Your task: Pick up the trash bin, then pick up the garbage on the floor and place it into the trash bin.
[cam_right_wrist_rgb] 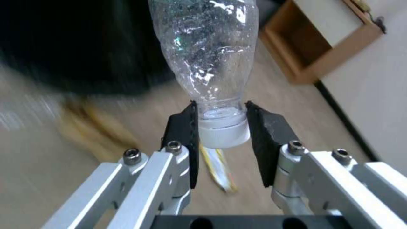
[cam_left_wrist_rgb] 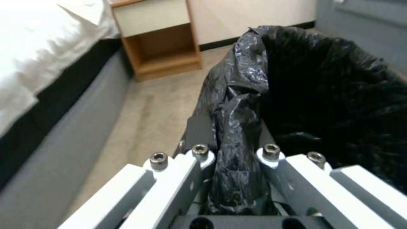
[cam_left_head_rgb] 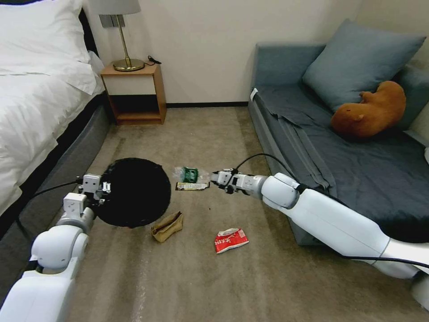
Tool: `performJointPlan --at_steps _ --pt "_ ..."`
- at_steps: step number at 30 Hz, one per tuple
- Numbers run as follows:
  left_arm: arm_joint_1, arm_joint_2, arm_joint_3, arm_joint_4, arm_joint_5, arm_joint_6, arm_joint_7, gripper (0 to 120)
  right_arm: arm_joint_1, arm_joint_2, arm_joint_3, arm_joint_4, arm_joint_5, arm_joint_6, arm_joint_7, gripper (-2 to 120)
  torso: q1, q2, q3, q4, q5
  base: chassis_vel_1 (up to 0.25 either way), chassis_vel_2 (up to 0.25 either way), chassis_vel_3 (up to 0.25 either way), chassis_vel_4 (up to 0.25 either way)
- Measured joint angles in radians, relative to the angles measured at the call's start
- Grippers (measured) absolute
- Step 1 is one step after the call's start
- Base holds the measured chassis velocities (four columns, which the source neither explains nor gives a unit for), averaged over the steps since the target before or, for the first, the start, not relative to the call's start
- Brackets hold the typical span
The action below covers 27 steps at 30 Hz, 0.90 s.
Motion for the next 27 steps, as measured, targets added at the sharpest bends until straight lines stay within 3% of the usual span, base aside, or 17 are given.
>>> performJointPlan --at_steps 1,3,10,13,15,18,27 --pt "0.000 0.000 0.000 0.000 0.000 0.000 0.000 6 0.000 0.000 0.000 0.000 0.000 0.000 0.000 22 0.000 0.000 0.000 0.0000 0.0000 0.000 0.000 0.000 0.000" --pt "-0.017 -0.020 0.026 0.008 -0.036 -0.012 0.001 6 0.004 0.040 0.022 0.059 0.173 -0.045 0.034 22 0.000 0.000 0.000 -0.0002 0.0000 0.000 0.000 0.000 0.000" --pt "-0.020 -0.057 0.028 0.010 -0.062 -0.017 -0.003 6 0.033 0.149 0.013 0.082 0.340 -0.070 0.091 22 0.000 0.000 0.000 0.0003 -0.0001 0.000 0.000 0.000 0.000" --pt "-0.020 -0.061 0.031 0.011 -0.064 -0.017 -0.004 6 0.031 0.172 0.011 0.079 0.356 -0.070 0.104 22 0.000 0.000 0.000 0.0002 -0.0003 0.000 0.000 0.000 0.000" --pt "-0.020 -0.069 0.034 0.015 -0.064 -0.020 -0.004 6 0.017 0.240 0.002 0.041 0.369 -0.049 0.128 22 0.000 0.000 0.000 0.0001 -0.0003 0.000 0.000 0.000 0.000" --pt "-0.019 -0.070 0.033 0.015 -0.064 -0.022 -0.003 6 0.008 0.272 -0.006 0.004 0.365 -0.026 0.134 22 0.000 0.000 0.000 0.0002 -0.0002 0.000 0.000 0.000 0.000" --pt "0.003 -0.071 0.003 0.001 -0.083 -0.029 -0.001 6 -0.028 0.311 -0.016 -0.093 0.329 0.034 0.139 22 0.000 0.000 0.000 0.0000 -0.0001 0.000 0.000 0.000 0.000"
